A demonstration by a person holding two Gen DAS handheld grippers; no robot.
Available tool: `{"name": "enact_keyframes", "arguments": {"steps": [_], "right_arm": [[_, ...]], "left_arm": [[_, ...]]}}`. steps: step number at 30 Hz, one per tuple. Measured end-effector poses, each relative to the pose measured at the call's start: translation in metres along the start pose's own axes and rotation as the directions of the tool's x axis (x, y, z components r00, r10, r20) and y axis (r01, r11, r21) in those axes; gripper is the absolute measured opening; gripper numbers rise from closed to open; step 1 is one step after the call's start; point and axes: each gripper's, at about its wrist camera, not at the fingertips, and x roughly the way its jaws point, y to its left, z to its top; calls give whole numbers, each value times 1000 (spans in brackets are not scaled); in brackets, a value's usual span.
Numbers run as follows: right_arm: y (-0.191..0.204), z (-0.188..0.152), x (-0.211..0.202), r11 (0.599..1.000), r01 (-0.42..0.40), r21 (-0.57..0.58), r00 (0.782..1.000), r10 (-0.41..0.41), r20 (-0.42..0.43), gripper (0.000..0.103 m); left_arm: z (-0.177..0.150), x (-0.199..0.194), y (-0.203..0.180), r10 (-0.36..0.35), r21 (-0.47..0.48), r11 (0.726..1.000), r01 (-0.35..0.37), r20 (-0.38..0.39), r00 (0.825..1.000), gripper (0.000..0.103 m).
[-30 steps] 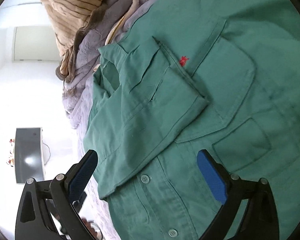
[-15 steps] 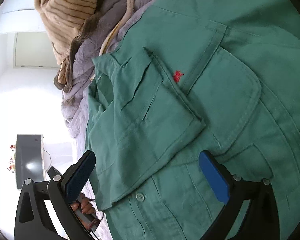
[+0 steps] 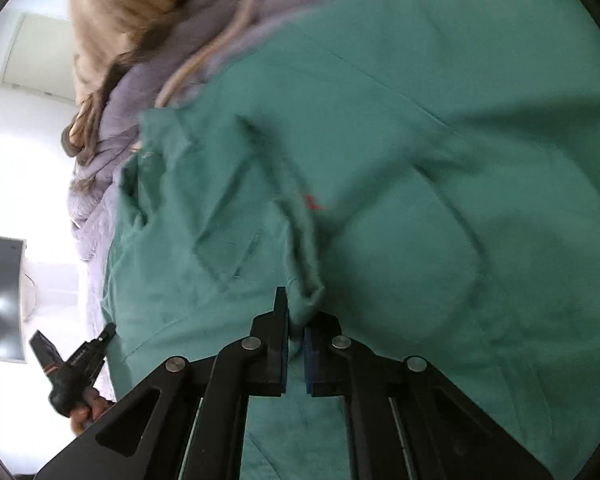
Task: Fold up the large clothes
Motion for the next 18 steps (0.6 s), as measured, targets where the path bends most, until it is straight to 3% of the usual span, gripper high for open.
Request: {"name": "enact_keyframes", "arguments": {"steps": [4,7,9,11,13,18], "right_arm": [[5,-1,-14,998,43,-46,999,-43,-6,15],[12,-8,-26,991,77,-114,997,-80,-16,16],[13,-15,-34,988,76,-138,996,-80,-26,23],[16,-24,-39,984,74,-161,996,-81,-37,31],[24,-35,-38,979,64,-195,996,-76,-55,31],[38,-57,-28,967,42,-250,992,-70,-105,31]], "left_arm": [[1,-12,-4,32,23,999,-32,5,999,6],[-2,-37,-9,73,63,995,-74,21,997,6],[-10,-59,-14,83,98,991,-87,41,996,6],[-21,-80,-21,58,119,991,-64,49,997,6],[-36,-93,-31,27,146,989,-32,38,999,6],[-83,-83,-50,65,228,972,-59,-18,998,6]]}}
